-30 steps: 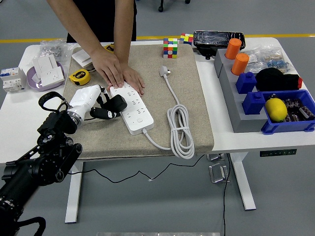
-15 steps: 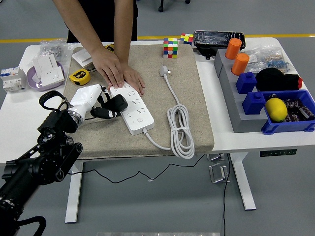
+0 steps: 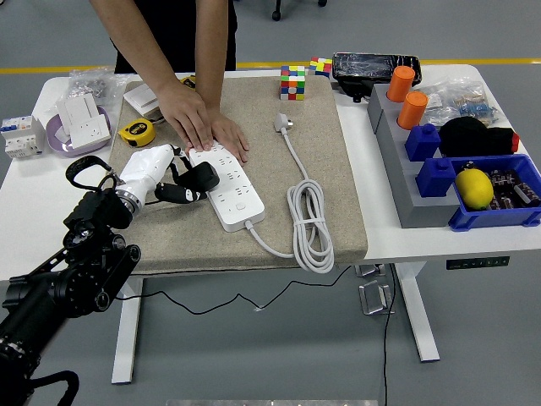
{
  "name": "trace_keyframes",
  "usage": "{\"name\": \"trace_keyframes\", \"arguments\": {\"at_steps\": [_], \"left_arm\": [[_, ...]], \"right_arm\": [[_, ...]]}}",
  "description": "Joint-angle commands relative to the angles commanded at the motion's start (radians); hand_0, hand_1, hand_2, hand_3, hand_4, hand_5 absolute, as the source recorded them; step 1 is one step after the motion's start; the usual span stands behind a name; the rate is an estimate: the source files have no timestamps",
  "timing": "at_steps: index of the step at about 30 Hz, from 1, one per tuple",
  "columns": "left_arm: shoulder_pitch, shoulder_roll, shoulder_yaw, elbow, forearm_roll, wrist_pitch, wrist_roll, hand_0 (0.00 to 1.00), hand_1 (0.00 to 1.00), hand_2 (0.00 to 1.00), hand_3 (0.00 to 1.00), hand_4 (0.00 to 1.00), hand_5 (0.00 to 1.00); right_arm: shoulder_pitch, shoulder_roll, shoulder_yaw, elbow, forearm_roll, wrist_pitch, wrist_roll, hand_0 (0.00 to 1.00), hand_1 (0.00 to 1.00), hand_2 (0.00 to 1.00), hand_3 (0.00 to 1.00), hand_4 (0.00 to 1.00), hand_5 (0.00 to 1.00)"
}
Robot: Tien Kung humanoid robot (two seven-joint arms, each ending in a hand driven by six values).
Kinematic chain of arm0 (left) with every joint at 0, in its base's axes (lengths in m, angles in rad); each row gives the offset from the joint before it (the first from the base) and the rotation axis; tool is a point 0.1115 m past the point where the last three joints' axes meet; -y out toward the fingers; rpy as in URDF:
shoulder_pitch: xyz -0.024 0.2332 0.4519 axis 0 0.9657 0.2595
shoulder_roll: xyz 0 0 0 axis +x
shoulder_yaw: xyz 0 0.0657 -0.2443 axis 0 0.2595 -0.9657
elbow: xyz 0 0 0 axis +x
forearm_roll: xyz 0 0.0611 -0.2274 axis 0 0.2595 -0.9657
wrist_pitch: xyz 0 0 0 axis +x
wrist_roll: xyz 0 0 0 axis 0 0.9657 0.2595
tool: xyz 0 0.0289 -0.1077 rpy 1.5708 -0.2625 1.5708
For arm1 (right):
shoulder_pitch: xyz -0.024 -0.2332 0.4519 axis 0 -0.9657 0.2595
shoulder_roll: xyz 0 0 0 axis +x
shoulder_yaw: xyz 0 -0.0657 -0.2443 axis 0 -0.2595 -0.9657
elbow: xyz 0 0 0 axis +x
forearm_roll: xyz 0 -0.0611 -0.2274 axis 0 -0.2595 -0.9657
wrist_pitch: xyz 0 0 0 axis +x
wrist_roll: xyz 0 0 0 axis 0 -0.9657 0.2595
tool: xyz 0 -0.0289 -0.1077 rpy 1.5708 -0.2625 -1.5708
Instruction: Pick up the plug,place it near the board,insert it into the board,press the button
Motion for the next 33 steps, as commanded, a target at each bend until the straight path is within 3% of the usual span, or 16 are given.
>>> {"name": "trace_keyframes", "arguments": {"at_steps": [33], "left_arm": [[0.003, 0.000, 0.001, -0.007, 0.000, -0.012, -0.001, 0.742, 0.822, 0.780, 0.804, 0.998, 0.477]], "right_arm": [[-0.003, -0.003, -0.004, 0.001, 0.003, 0.003, 0.000, 0.890, 0.864, 0.834, 0.839, 0.998, 0.998]]}}
